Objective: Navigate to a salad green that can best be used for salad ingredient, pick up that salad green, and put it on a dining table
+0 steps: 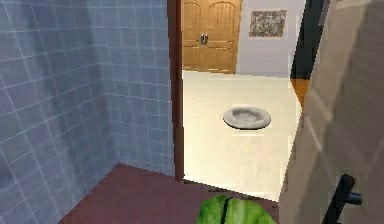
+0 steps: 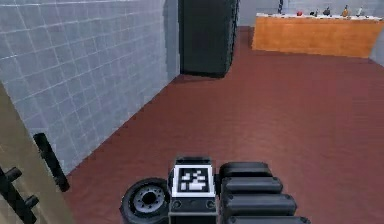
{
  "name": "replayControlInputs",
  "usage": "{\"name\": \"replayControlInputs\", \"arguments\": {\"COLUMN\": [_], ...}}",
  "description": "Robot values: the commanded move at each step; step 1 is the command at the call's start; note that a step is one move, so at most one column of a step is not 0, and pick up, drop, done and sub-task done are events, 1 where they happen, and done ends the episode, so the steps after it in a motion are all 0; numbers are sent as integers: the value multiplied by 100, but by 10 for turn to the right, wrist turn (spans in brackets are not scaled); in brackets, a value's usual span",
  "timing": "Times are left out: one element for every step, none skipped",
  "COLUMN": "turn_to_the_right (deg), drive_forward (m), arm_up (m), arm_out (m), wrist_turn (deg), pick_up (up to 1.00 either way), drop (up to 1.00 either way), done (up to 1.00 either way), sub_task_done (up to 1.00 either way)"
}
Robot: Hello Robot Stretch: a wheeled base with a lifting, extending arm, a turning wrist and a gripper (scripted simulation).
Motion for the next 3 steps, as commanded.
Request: {"name": "replayControlInputs", "arguments": {"turn_to_the_right": [0, 120, 0], "drive_forward": [45, 0, 100], "arm_up": [0, 0, 0], "arm_out": [0, 0, 0], "wrist_turn": [0, 0, 0], "pick_up": [0, 0, 0], "drop": [0, 0, 0], "done": [0, 0, 0], "sub_task_done": [0, 0, 0]}}
